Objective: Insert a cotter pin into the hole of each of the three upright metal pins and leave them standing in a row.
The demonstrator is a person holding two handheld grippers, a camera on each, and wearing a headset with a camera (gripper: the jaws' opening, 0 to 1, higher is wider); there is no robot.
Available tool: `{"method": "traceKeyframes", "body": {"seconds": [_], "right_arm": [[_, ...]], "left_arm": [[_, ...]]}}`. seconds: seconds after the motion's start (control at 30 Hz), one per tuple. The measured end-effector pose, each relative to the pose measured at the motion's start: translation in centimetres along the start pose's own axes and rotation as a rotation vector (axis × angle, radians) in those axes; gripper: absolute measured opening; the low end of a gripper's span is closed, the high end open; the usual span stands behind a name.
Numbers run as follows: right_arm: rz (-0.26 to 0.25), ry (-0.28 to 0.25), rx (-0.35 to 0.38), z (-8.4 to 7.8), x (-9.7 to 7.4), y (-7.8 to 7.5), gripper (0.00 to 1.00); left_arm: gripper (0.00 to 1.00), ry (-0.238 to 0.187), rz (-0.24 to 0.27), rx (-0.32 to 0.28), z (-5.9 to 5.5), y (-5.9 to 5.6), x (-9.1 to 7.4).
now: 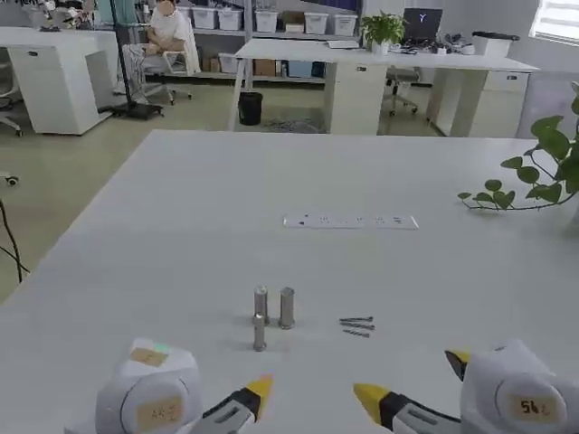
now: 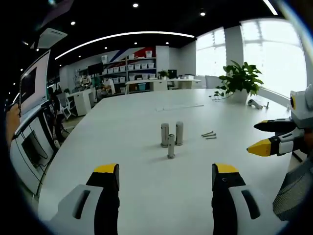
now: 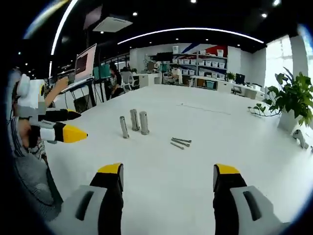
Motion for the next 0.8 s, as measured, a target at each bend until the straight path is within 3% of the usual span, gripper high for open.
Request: {"method": "traceKeyframes", "body": {"seconds": [0.3, 0.8], "right_arm": [[-0.004, 0.053, -0.006, -0.93, 0.25, -0.05, 0.79], [0.006, 0.043, -0.019, -0.69, 0.28, 0.15, 0.78]], "left_arm": [[0.74, 0.005, -0.001, 0.0, -0.09, 0.01, 0.05], [0.71, 0.011, -0.011, -0.018, -0.14, 0.13, 0.19]]}}
Point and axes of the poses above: the centre of the closed fingertips' face, and the gripper's own axes: x roughly forward along the fingers, y roughly to its left, z roughly out of its top, the point moved 3 cm from there along -x, roughly backward along the fingers, and after that the axes turned 8 degrees about z, right-handed, at the moved point
